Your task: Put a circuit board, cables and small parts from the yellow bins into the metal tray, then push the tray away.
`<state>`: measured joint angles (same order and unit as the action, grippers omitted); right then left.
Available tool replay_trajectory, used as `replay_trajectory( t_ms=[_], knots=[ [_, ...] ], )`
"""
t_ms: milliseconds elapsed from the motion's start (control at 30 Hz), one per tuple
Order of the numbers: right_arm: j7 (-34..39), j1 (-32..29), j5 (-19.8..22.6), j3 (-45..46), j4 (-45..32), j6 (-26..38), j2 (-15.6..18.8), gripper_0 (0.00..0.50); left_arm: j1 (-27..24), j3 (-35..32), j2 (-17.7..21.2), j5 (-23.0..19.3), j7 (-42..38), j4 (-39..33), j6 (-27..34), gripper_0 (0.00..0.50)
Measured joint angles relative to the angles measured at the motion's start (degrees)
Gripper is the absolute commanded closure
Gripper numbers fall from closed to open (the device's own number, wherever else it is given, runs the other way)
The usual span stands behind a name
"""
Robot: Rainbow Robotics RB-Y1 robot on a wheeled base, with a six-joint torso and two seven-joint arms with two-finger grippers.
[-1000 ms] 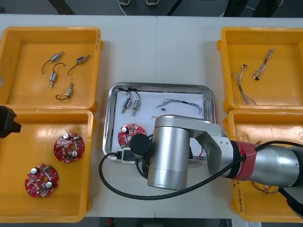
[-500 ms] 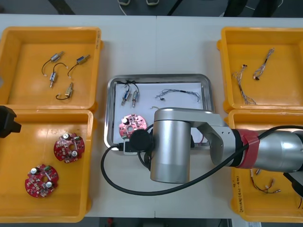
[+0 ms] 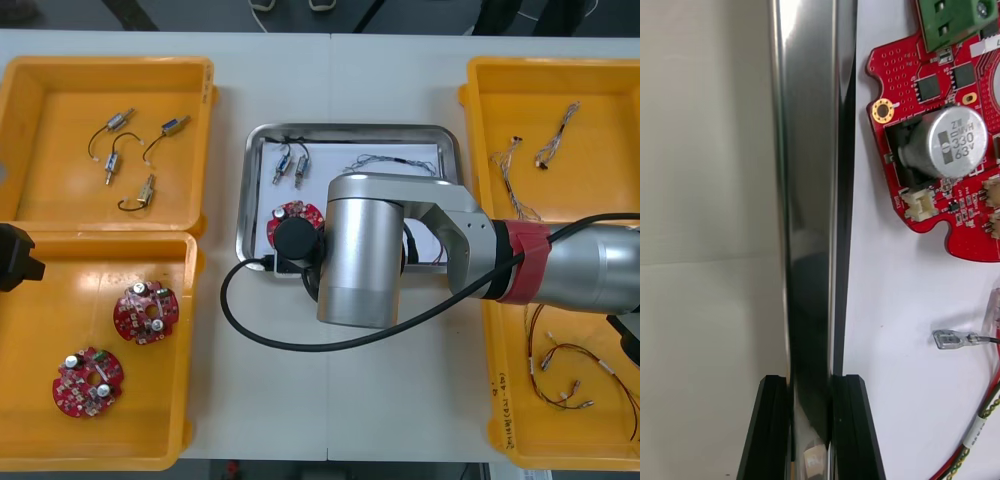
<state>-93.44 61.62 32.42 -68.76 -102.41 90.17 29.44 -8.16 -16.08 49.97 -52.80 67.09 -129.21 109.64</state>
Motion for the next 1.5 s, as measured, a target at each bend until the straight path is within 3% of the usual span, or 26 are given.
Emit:
replay_trajectory(
  t_ms=[467,733,1000,1500],
  knots=[
    [0.00,3.03,-0.05,-0.01,4.09,-2.03,-0.01,0.500,0.00,0.00,0.00,0.00,0.00,0.00,0.00,0.000],
    [-0.01,3.69,-2.86,-1.47,4.13,-2.66,-0.05,0.500,0.00,0.00,0.00,0.00,0.00,0.00,0.00,0.000],
    [-0.01,4.53,-3.04,-2.59,4.96,-4.24,-0.08,0.500,0.00,0.00,0.00,0.00,0.00,0.00,0.00,0.000],
    [-0.02,8.25,-3.04,-2.59,12.29,-7.21,-0.91,0.500,0.00,0.00,0.00,0.00,0.00,0.00,0.00,0.000]
  ],
)
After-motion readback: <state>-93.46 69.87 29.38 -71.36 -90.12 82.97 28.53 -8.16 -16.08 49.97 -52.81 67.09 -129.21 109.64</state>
